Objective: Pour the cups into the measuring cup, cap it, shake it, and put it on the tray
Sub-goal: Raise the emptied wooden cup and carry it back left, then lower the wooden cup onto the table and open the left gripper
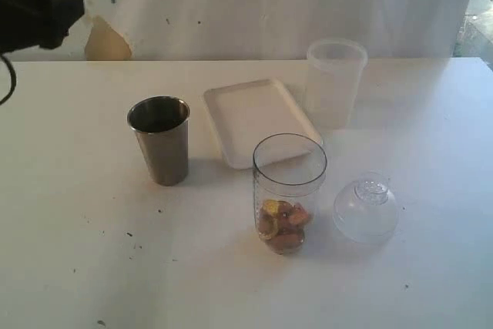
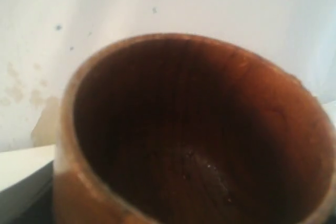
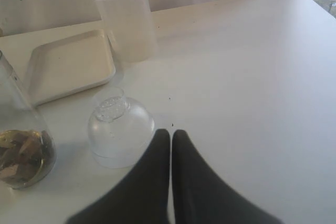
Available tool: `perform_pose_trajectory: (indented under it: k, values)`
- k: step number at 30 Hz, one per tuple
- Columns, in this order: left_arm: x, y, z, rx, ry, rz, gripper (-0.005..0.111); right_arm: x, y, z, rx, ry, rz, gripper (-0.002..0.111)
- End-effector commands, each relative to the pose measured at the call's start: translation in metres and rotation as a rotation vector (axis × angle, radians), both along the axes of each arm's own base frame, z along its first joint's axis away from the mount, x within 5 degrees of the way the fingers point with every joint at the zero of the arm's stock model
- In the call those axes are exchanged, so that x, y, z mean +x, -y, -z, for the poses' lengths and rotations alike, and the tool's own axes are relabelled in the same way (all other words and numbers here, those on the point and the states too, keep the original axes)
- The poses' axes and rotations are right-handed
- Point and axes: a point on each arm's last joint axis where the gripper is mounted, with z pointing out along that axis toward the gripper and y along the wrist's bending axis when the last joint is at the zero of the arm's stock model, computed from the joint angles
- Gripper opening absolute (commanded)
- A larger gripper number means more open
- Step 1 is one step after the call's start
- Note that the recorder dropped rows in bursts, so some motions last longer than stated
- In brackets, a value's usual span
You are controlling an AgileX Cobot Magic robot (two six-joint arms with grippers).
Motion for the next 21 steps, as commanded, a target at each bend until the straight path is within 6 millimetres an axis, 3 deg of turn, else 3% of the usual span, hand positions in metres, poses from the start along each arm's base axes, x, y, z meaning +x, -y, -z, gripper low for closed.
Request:
perform_pose_trajectory:
  k: [1, 11, 16, 21]
  values:
    - [0.008, -0.024, 0.038, -0.067, 0.005, -0.057, 0.000, 0.000, 0.000, 0.001, -0.008, 0.001, 0.003, 0.001]
    - [0.037, -0.024, 0.128, -0.071, -0.141, -0.047, 0.000, 0.000, 0.000, 0.001, -0.003, 0.001, 0.002, 0.001]
    - [0.044, -0.029, 0.162, 0.000, -0.151, -0.090, 0.000, 0.000, 0.000, 0.001, -0.003, 0.001, 0.002, 0.001]
    - [0.047, -0.028, 0.187, -0.055, -0.130, -0.090, 0.000, 0.000, 0.000, 0.001, -0.021, 0.000, -0.002, 0.001]
